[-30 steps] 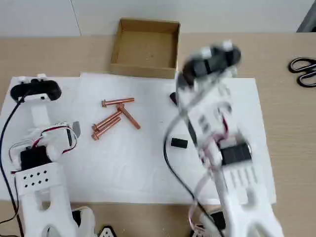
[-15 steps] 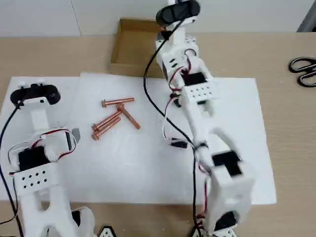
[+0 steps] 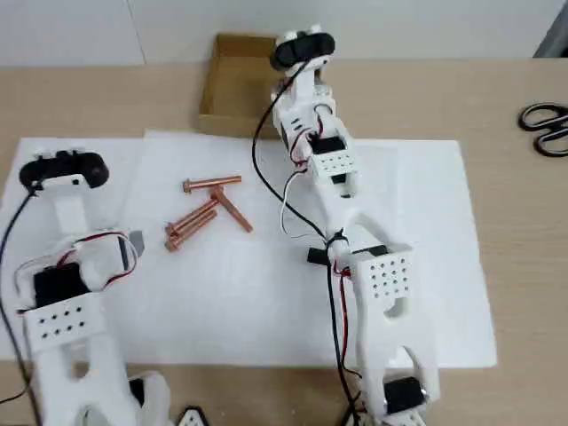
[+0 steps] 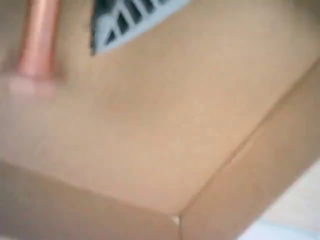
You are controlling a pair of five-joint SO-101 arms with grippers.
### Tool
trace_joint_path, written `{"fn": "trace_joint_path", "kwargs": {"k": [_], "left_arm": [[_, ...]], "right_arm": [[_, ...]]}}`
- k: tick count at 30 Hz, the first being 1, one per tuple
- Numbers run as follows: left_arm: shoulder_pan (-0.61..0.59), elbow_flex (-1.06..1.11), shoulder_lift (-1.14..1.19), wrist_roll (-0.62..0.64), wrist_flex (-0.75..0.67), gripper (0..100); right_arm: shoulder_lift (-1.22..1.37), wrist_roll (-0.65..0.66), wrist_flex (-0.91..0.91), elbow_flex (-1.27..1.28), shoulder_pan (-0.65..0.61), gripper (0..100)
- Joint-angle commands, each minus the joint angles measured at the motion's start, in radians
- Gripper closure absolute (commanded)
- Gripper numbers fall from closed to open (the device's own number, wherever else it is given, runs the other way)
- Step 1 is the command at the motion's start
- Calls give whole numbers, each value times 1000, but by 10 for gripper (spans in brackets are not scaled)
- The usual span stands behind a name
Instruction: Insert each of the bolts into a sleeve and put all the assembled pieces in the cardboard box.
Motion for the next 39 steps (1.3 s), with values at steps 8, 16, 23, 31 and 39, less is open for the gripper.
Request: {"fn": "trace_joint_path", "kwargs": {"k": [8, 16, 23, 31, 39], "left_arm": [[109, -39, -5, -6, -37, 772], [425, 180, -12, -11, -241, 774], [470, 418, -12, -9, -542, 774], [470, 450, -12, -6, -588, 774], [470, 450, -12, -6, -588, 774]], "right_arm": [[-174, 0, 171, -117, 2, 760], [-529, 0, 461, -117, -1, 760], [-828, 0, 684, -117, -12, 760], [-1003, 0, 823, -115, -12, 760], [-1084, -2, 874, -115, -10, 760]]}}
